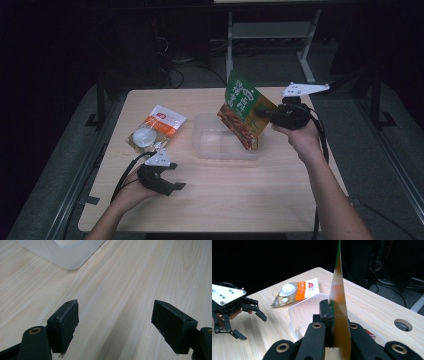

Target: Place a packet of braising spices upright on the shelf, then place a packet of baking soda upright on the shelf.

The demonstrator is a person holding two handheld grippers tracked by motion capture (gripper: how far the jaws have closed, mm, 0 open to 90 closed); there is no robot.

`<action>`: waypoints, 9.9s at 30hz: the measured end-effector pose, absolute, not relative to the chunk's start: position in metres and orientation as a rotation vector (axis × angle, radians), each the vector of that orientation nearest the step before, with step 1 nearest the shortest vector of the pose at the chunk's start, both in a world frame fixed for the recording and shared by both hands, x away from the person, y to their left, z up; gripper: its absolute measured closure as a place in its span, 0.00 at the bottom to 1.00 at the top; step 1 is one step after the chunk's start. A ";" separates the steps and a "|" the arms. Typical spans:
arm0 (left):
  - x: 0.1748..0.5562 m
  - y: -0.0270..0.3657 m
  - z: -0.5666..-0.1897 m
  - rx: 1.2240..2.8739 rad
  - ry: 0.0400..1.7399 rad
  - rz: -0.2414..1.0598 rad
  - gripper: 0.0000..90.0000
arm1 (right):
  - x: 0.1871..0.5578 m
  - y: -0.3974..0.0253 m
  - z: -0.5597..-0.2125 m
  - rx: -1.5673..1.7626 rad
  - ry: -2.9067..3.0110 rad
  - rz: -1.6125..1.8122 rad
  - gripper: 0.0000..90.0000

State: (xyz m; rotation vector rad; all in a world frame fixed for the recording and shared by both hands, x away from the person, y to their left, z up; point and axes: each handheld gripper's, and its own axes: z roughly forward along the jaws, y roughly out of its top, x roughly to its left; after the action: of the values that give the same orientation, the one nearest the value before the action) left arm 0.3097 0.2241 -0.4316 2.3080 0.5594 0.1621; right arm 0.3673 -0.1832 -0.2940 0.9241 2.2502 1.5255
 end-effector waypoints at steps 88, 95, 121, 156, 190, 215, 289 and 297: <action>0.315 0.222 -0.443 2.386 0.557 0.147 0.19 | 0.303 -0.190 -0.401 0.987 2.432 1.238 0.37; 0.323 0.235 -0.435 2.361 0.630 0.201 0.19 | 0.286 -0.186 -0.419 0.962 2.519 1.223 0.36; 0.429 0.315 -0.413 2.154 1.065 0.535 0.35 | 0.271 -0.179 -0.440 0.957 2.634 1.160 0.36; 0.476 0.351 -0.456 2.099 1.173 0.254 0.96 | 0.273 -0.177 -0.440 0.939 2.644 1.147 0.37; 0.386 0.353 -0.394 1.944 0.983 0.220 1.00 | 0.273 -0.178 -0.437 0.928 2.624 1.218 0.41; 0.332 0.309 -0.365 1.887 0.741 0.080 1.00 | 0.317 -0.104 -0.416 0.813 2.610 1.533 0.41; 0.324 0.243 -0.423 2.172 0.658 0.111 0.30 | 0.324 -0.093 -0.322 0.239 2.556 1.598 1.00; 0.324 0.236 -0.429 2.193 0.664 0.089 0.28 | 0.342 -0.092 -0.307 0.276 2.544 1.509 1.00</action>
State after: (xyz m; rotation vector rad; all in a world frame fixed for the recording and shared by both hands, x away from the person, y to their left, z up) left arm 0.3241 0.2359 -0.4294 2.1933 0.6640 0.0886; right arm 0.3422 -0.0923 -0.3067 0.2760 2.5440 1.5095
